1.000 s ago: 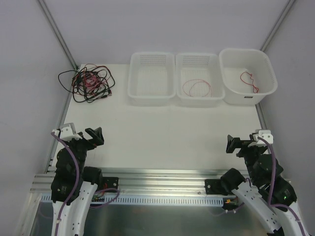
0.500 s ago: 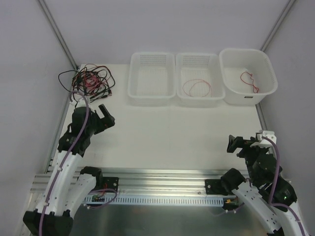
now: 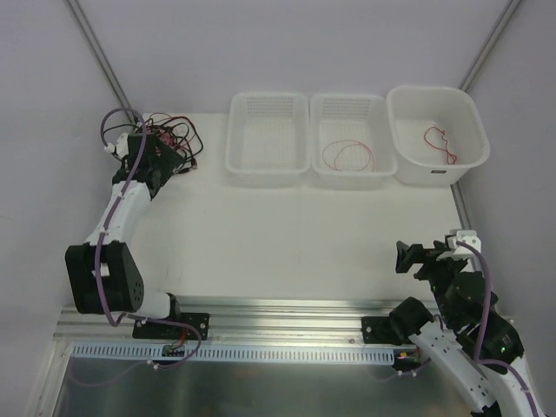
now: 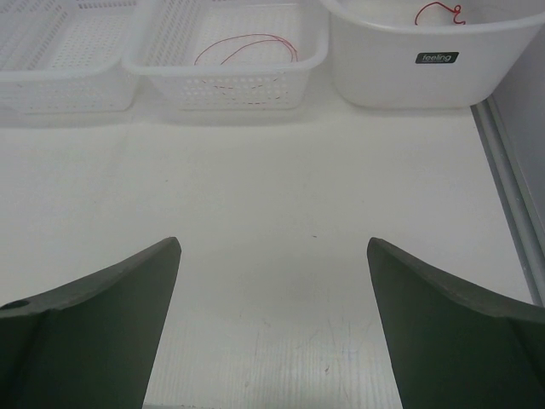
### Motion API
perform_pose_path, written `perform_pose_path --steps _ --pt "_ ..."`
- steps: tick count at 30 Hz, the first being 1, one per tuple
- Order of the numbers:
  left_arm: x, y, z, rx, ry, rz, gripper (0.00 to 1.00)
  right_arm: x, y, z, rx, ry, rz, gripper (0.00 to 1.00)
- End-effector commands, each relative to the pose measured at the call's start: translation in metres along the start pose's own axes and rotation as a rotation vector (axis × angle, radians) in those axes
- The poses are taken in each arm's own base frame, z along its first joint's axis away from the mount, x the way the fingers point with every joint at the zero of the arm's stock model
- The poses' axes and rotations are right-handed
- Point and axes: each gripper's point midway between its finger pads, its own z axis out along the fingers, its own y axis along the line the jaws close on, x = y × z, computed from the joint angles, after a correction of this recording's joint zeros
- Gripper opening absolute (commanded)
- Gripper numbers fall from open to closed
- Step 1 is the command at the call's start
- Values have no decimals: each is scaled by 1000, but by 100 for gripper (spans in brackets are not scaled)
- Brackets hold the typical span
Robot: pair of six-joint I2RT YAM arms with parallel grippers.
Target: Untangle the cables
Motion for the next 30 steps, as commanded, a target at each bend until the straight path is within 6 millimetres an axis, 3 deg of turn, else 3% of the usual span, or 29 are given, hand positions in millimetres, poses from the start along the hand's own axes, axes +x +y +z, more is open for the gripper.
perform_pose_path --steps 1,4,8,9,10,11,19,25,30 --pt "-41 -11 40 -45 -126 -125 99 -24 -2 -24 -86 -179 89 97" --pt "-58 -13 64 -85 -152 -168 99 -23 0 -23 -97 -180 85 97" --pt "-57 5 111 -177 -142 -265 99 -23 3 -24 -112 -180 84 97" --pt "-67 -1 117 -170 -159 -266 99 -23 4 -23 -118 -178 81 97" --pt "-58 7 133 -203 -137 -243 99 -24 6 -24 -128 -182 81 97" --pt "-67 7 139 -207 -153 -251 99 -24 9 -23 -144 -179 75 97" --pt "-60 25 195 -239 -86 -281 96 -21 14 -20 -158 -160 53 96" --pt "-39 41 213 -265 -6 -288 88 -20 17 -18 -163 -143 36 97" --pt "-24 59 211 -329 44 -216 82 -20 19 -17 -169 -143 32 97"
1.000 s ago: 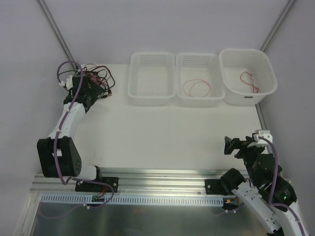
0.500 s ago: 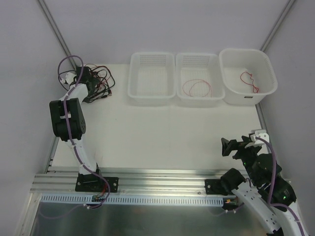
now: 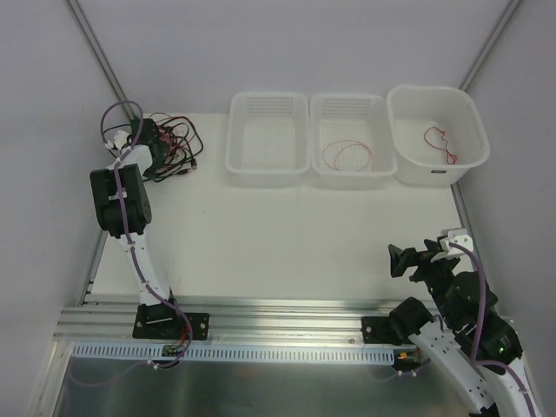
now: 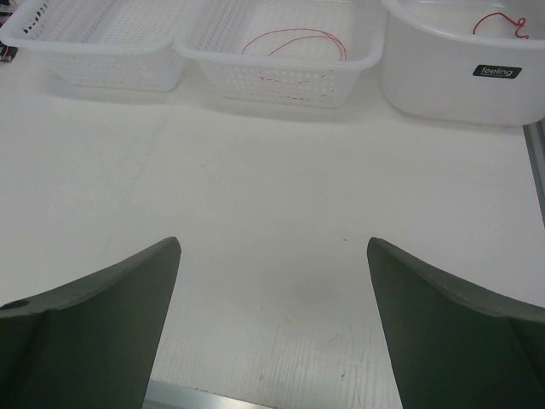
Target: Untangle the cables
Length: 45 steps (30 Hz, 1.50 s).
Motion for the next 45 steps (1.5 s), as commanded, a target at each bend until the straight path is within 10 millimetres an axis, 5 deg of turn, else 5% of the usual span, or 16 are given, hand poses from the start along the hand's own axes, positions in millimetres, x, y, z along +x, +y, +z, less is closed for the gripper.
perform_pose_path --steps 1,7,8,12,19,25,32,39,41,45 --pt "12 22 4 -76 52 37 73 -23 -3 -16 -30 -162 55 97" --pt "18 26 -3 -61 124 16 41 -23 -1 -17 -40 -166 57 97" --pt "18 25 -5 -57 127 21 24 -23 -2 -18 -39 -169 58 97" --pt "24 25 -10 -38 161 51 0 -24 -2 -20 -46 -183 65 97" --pt "21 32 -42 -5 165 126 0 -27 0 -23 -62 -194 66 96" --pt "36 76 -88 -51 246 308 0 -29 4 -23 -85 -183 39 97" --pt "104 134 -153 -19 490 429 0 -40 16 -26 -144 -163 41 97" --pt "166 154 -216 104 592 576 0 -58 33 -22 -174 2 55 97" --pt "202 161 -248 192 706 596 0 -56 55 -12 -238 160 51 97" --pt "227 174 -271 245 754 672 0 -41 83 -7 -343 277 91 97"
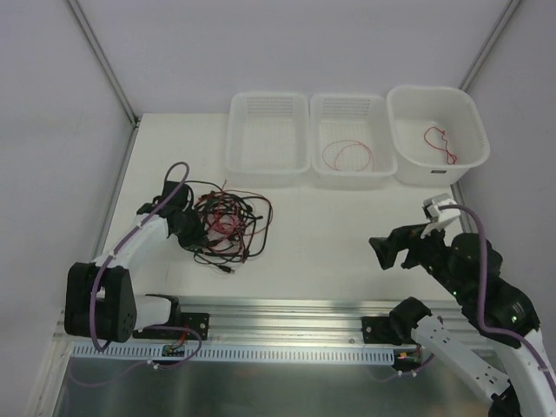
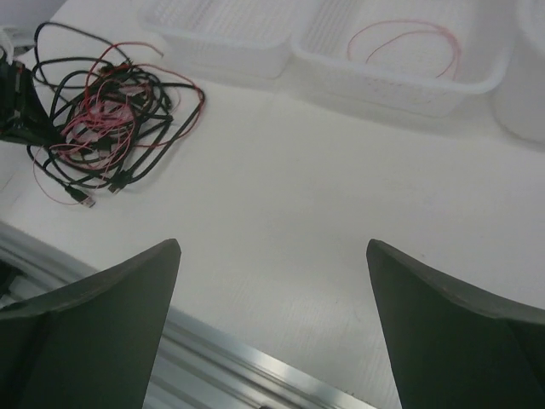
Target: Untangle the cables
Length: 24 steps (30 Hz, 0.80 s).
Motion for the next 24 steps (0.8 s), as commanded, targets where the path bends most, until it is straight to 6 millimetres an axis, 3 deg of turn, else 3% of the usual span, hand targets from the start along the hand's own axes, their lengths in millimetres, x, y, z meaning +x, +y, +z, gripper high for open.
perform_pose_path --steps 1,2,3,6,11,14,15,17,20,23,24 --pt "48 -22 -14 116 102 89 0 25 38 13 -173 164 74 97" --pt "56 -23 -15 124 114 101 0 27 49 14 -227 178 102 97" --pt "73 -25 -13 128 147 134 0 36 53 19 -239 199 133 97" --pt "96 -27 -14 127 163 207 0 39 59 27 -257 191 174 97" --pt "104 -49 -14 112 149 351 0 57 58 46 -260 182 157 97" --pt "101 -83 -14 128 140 479 0 67 62 54 -271 236 161 97" --pt "93 -108 -21 167 109 515 0 69 64 55 -277 259 160 97" --pt "99 -132 -14 175 139 609 0 78 71 60 -313 305 166 97" --pt "94 -197 -27 281 101 725 0 77 77 68 -338 262 191 97" --pt "98 -216 -26 310 104 796 5 78 62 74 -247 244 193 97" --pt "99 -215 -24 303 107 797 7 84 57 73 -221 264 188 97"
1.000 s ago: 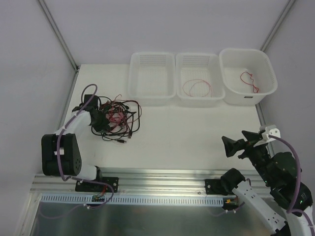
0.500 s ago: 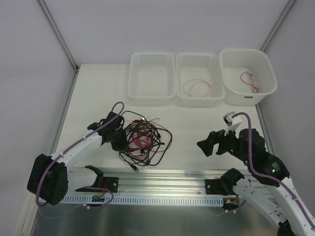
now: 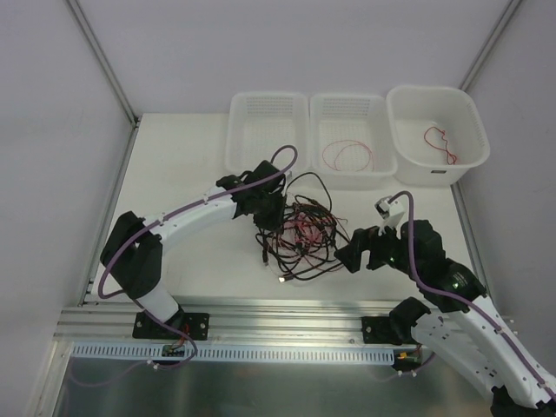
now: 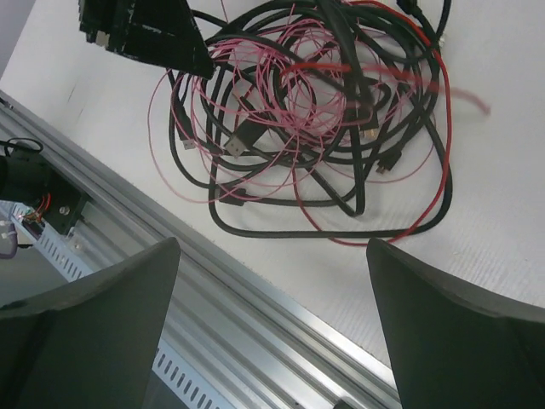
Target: Untangle the cables
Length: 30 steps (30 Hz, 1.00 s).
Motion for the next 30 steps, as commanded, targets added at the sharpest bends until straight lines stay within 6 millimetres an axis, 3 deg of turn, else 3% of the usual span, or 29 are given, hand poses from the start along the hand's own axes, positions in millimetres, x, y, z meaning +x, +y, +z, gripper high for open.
perform_pose_path --steps 1,5,8,9,14,16,17,18,20,22,23,26,30 --pt "-6 -14 -8 41 -14 97 10 -14 -6 0 44 -67 14 97" --pt "11 8 -6 -33 -7 84 34 1 -16 7 80 -30 13 97" --pt "22 14 -13 -37 -15 53 50 11 -19 16 86 -2 22 97" --pt "21 12 -22 -25 -43 38 61 10 -19 18 83 -7 23 97" --pt "39 24 -40 -21 -118 -15 82 14 -33 28 167 9 -1 99" --pt "40 25 -57 1 -199 -39 93 11 -42 28 218 2 -24 98" --pt "52 35 -54 -13 -196 -48 97 10 -46 28 239 1 -36 95" --pt "50 33 -65 14 -256 -59 99 10 -51 27 268 4 -47 93" --pt "64 46 -61 4 -268 -71 99 5 -62 25 329 -8 -75 88" --pt "67 46 -66 40 -319 -83 99 2 -65 25 348 -8 -92 83" --pt "74 56 -58 11 -319 -97 99 0 -64 26 347 -9 -98 79" --pt "77 59 -50 34 -353 -137 99 -1 -60 35 327 11 -92 77" --pt "67 50 -38 80 -371 -190 98 7 -50 49 265 34 -53 74"
